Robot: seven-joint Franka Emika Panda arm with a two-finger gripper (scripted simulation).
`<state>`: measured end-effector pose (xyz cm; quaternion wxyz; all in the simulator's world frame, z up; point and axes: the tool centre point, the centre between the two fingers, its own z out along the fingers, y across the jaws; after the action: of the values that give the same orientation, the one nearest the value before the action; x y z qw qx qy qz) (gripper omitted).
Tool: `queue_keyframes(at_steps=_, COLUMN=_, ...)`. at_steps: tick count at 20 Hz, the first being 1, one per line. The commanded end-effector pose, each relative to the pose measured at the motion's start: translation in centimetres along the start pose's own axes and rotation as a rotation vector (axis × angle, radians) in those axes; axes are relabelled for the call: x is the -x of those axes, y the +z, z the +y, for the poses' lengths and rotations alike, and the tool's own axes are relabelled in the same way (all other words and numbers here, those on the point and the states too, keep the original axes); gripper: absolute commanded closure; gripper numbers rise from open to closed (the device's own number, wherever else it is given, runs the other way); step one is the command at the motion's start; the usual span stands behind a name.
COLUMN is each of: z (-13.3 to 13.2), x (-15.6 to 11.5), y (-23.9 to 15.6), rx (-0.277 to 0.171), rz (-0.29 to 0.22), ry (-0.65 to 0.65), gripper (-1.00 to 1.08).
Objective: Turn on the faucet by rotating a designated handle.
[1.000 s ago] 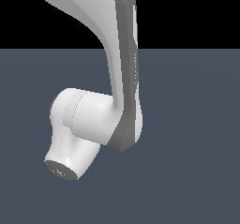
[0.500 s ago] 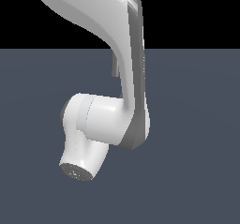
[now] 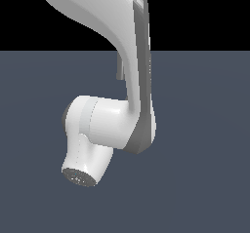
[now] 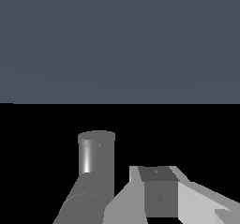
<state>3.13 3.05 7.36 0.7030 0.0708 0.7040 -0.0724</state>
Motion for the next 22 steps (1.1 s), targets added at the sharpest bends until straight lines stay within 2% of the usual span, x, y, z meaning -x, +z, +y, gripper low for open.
queue_keyframes(at_steps=1, z=0.3, x=0.9, y=0.0, rx=0.001, rz=-0.001, ry=0.001, gripper=1.08)
queue_keyframes(at_steps=9, z=1.2, x=3.7, y=0.0, rx=0.000, rz=-0.001, ry=0.001, gripper=1.08)
queue_keyframes(at_steps=10, z=0.7, x=2.7, y=0.0, rx=-0.005, rz=0.009, ry=-0.002, gripper=1.08)
queue_keyframes(at_steps=22, z=-0.6, x=7.5, y=0.0, rx=-0.001, rz=0.000, ry=0.001, gripper=1.08)
